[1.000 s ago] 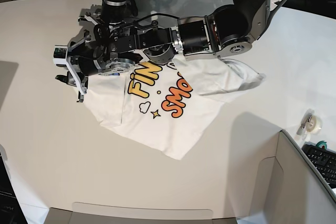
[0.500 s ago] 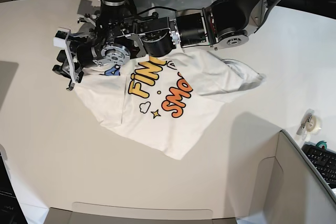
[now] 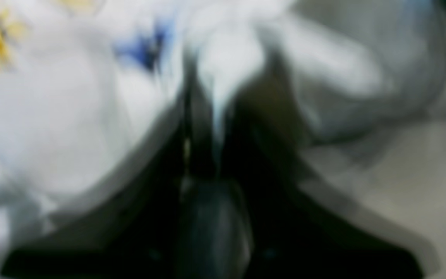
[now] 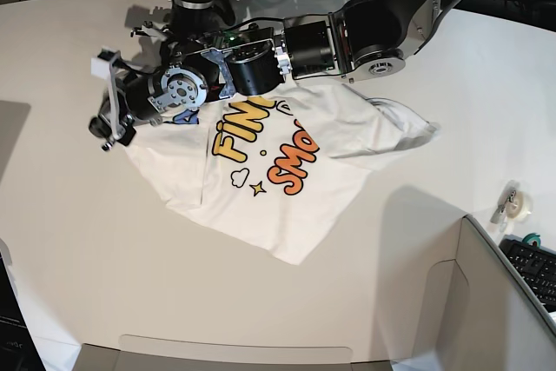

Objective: Layout the t-shirt on the table in an organized manner, then fold the t-shirt properly
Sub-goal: 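Lift the held shirt edge with the right gripper and pull it back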

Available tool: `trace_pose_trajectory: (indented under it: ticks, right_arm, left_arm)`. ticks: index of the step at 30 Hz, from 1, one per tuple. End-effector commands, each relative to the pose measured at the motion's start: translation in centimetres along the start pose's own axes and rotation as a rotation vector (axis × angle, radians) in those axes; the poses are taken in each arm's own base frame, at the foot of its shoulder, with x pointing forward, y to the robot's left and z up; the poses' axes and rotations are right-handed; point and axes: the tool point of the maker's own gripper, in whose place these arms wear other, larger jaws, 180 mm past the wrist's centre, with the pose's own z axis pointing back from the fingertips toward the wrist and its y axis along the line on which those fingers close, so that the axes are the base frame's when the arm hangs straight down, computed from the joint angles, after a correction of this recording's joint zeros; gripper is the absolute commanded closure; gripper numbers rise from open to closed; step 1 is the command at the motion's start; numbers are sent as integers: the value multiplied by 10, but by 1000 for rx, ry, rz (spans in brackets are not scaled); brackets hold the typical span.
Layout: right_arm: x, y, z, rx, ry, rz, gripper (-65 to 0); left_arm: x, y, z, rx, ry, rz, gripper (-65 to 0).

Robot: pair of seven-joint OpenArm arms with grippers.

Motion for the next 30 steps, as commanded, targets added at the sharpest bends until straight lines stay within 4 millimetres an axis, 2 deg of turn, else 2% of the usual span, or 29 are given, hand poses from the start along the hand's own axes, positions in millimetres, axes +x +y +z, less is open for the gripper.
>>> trace_pose_trajectory:
  ticks: [1, 3, 7, 9, 14, 19, 23, 30]
  right_arm:
    - [-175, 37, 112, 161, 1014, -89, 0]
    - [-176, 32, 111, 136, 1015, -93, 0]
    - [-175, 28, 108, 109, 1010, -99, 0]
    - [-175, 30, 109, 115, 1010, -96, 0]
    - [-175, 30, 109, 116, 1011, -94, 0]
    - [-177, 30, 113, 119, 1020, -90, 0]
    - [-177, 29, 112, 117, 1020, -87, 0]
    - [-180, 17, 110, 104, 1013, -62, 0]
  left_arm:
    - [-4, 8, 0, 12, -7, -14, -241]
    - [-3, 6, 0, 5, -12, 10, -241]
    - [14, 12, 4, 7, -65, 83, -240]
    - [17, 13, 5, 9, -72, 82, -240]
    - [14, 14, 5, 8, -63, 76, -240]
    - [-1, 25, 3, 23, -1, 51, -240]
    - [-15, 17, 0, 0, 38, 49, -240]
    - [-10, 23, 2, 14, 29, 50, -240]
